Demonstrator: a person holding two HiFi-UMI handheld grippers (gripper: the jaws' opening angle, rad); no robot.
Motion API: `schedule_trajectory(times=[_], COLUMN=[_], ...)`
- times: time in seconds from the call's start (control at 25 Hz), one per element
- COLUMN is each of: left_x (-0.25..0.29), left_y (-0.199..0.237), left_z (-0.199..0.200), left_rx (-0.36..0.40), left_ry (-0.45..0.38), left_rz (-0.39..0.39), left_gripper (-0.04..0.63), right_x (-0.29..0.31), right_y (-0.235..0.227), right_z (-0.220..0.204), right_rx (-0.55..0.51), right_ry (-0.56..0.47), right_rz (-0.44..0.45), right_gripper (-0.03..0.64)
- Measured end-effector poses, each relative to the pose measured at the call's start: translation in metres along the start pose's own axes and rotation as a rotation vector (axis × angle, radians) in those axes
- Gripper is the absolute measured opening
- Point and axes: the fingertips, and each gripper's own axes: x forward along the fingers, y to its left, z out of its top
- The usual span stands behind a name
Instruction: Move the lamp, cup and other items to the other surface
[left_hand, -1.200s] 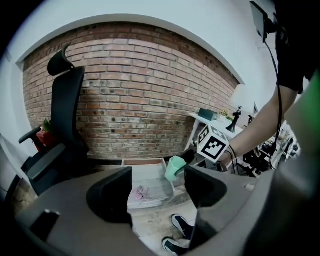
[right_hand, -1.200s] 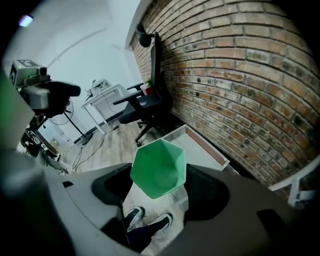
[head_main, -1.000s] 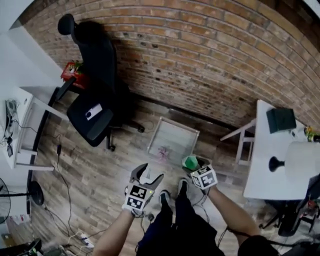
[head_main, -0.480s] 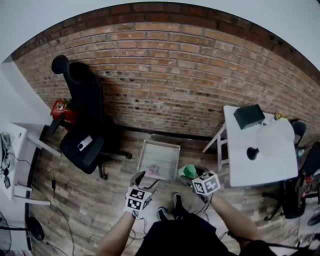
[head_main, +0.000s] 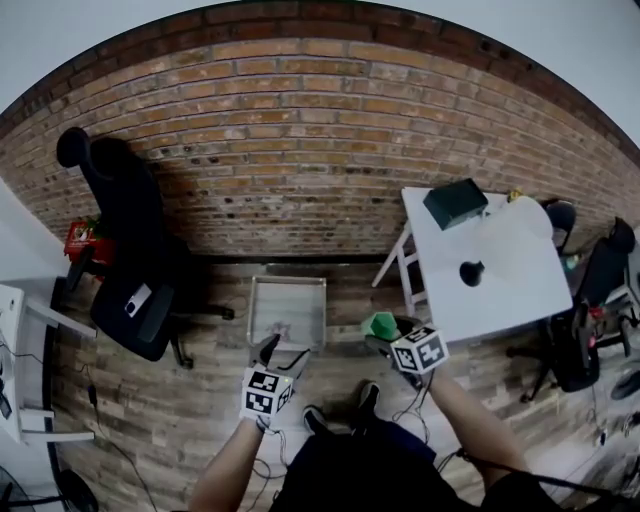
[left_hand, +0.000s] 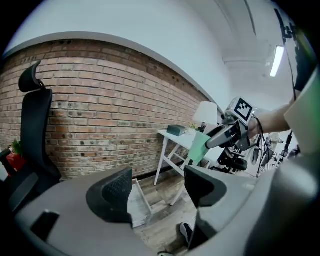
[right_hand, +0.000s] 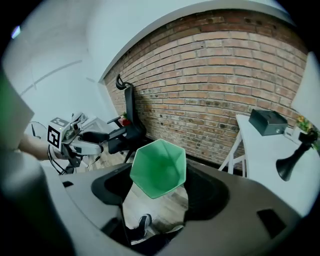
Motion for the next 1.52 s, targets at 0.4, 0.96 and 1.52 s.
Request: schedule_trajectory(times=[0.4,0.96,1.52], left_x=[0.052,0.158,0.195], left_y=[-0.051,-0.204,-0.293], left_z=[0.037,0.057,0.045], left_rx=[0.074,0.130,0.090], left_ry=[0.001,0.061,0.077], left_rz=[-0.043,-0.095,-0.015], left_gripper=[0.325,0.325,0.325], right_x=[-0.061,-0.181,-0.241], right_y=[-0.100,-0.305,-0.460], right_z=[-0.025,-0.114,-0.184], right_rx=[0.070,0.171,0.262], right_ry=[-0.057,-0.054,0.007], right_rz=[-0.113,-0.247,-0.287], right_gripper=[0.322,0.322,0.325])
